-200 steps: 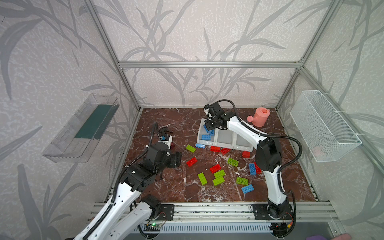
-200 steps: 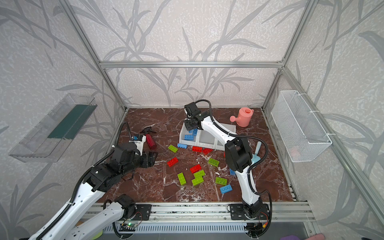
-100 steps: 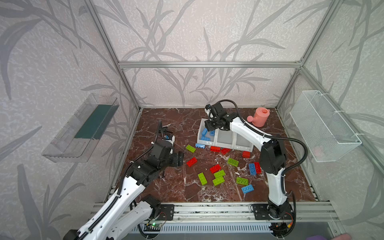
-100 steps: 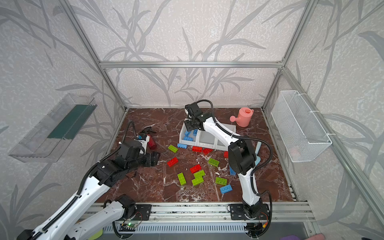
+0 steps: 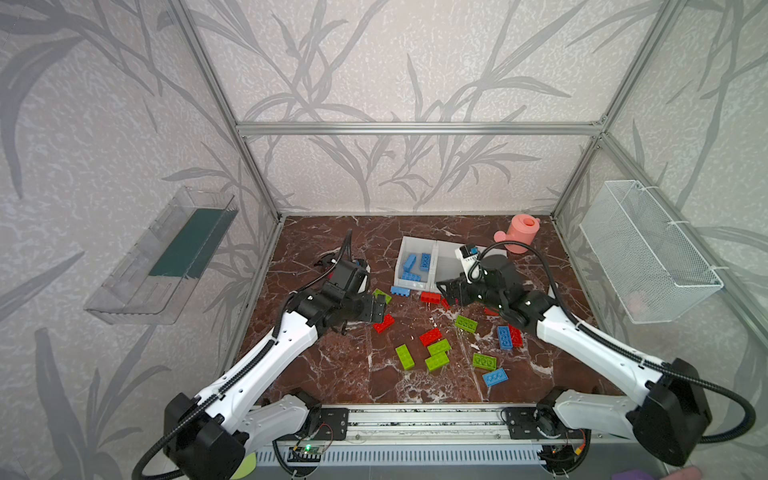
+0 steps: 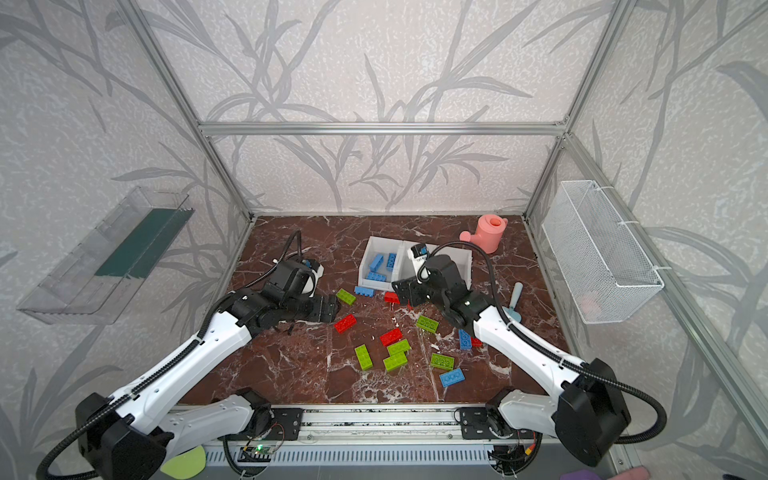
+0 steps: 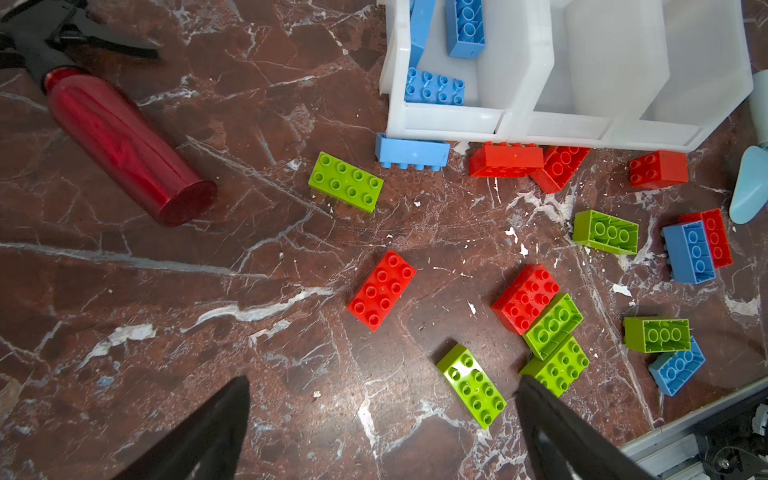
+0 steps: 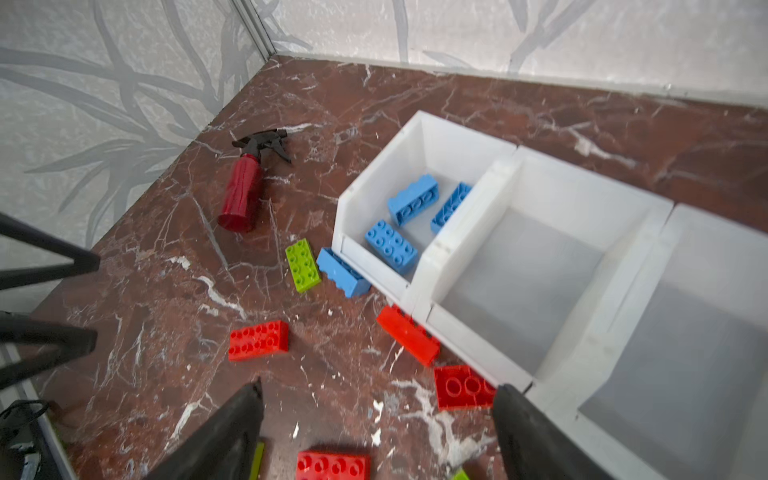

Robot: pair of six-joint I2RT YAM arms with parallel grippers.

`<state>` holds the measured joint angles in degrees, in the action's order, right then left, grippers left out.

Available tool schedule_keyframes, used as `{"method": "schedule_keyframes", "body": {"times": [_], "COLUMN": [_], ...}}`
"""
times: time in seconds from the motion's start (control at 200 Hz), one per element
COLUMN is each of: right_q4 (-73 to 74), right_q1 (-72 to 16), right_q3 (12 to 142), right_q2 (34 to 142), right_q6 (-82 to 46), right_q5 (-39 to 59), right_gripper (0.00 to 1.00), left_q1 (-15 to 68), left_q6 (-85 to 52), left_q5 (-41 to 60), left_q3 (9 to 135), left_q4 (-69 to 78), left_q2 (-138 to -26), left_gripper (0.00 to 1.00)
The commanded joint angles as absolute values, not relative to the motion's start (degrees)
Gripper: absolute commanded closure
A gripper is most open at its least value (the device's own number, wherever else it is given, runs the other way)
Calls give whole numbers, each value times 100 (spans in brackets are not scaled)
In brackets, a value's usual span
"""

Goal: Sort the legos into containers by color

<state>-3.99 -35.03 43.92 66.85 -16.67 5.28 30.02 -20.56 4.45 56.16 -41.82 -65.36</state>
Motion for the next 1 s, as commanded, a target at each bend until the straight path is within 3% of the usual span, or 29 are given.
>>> {"method": "schedule_keyframes", "body": {"times": [0.0, 0.265, 0.635, 0.995], "right_q4": [615, 761, 690, 782], "right_q1": [-3603, -3727, -3721, -3715], "right_q3": [3411, 2327, 2283, 2232], "right_q2": [5904, 4657, 4600, 4813], "right_q6": [-2425, -2758, -2578, -2435], "right_q5": [509, 303, 10, -254], "right_gripper": [12, 7, 6, 6], "left_q1": [3045, 3152, 3421, 3436], "left_q6": [-2054, -2287, -2039, -1727], "left_q5": [583, 461, -7, -291], "left_q3": [5801, 6298, 7044, 7318], "left_q4": [-3752, -3164, -2853, -2653], "left_q2": [-6933, -8294, -9882, -10574], "left_gripper": [1, 3, 4, 8]}}
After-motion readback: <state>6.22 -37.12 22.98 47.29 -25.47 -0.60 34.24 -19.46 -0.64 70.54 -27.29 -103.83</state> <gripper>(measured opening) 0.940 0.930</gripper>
